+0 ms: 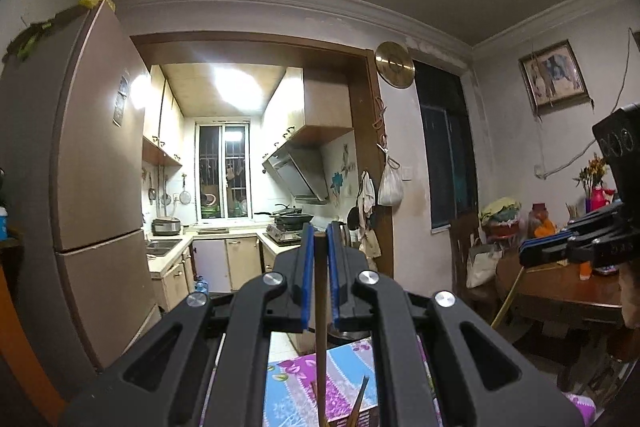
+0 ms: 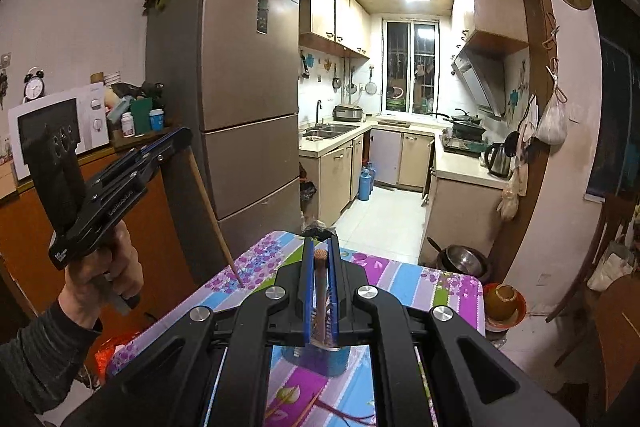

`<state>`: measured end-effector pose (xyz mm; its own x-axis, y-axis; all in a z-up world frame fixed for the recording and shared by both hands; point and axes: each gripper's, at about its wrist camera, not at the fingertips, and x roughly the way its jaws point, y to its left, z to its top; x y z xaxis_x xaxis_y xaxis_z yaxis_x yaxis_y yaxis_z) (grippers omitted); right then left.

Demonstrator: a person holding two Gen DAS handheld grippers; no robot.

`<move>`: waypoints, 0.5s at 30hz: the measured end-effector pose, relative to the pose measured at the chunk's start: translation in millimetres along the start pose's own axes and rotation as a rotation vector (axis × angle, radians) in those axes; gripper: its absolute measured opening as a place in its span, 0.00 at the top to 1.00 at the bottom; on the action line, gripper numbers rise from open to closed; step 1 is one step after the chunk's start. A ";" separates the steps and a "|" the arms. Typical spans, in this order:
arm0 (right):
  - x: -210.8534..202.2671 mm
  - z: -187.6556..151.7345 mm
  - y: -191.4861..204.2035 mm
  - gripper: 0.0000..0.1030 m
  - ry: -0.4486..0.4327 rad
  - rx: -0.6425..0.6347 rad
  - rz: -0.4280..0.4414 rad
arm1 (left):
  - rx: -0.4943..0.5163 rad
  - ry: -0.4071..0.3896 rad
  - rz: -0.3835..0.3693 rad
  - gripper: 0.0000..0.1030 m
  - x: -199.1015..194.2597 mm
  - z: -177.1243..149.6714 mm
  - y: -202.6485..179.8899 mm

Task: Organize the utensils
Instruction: 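Carry both chopsticks over the teal holder and lower them in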

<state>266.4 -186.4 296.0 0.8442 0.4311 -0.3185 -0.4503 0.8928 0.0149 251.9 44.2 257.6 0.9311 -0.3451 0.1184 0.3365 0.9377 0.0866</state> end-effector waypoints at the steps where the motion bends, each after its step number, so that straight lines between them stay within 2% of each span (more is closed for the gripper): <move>1: 7.0 2.7 -2.3 0.93 0.006 0.003 0.000 | -0.004 0.002 -0.002 0.95 5.5 -2.7 0.4; 9: 79.9 -9.8 -24.6 0.93 0.105 0.035 -0.004 | -0.032 0.045 -0.043 0.95 52.7 -41.6 7.8; 15: 116.9 -26.0 -34.1 0.93 0.168 0.053 0.001 | -0.044 0.094 -0.059 0.95 74.1 -71.9 14.8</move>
<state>373.0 -169.8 233.6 0.7813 0.4082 -0.4721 -0.4316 0.8998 0.0638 336.0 35.4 196.6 0.9180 -0.3961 0.0205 0.3949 0.9176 0.0465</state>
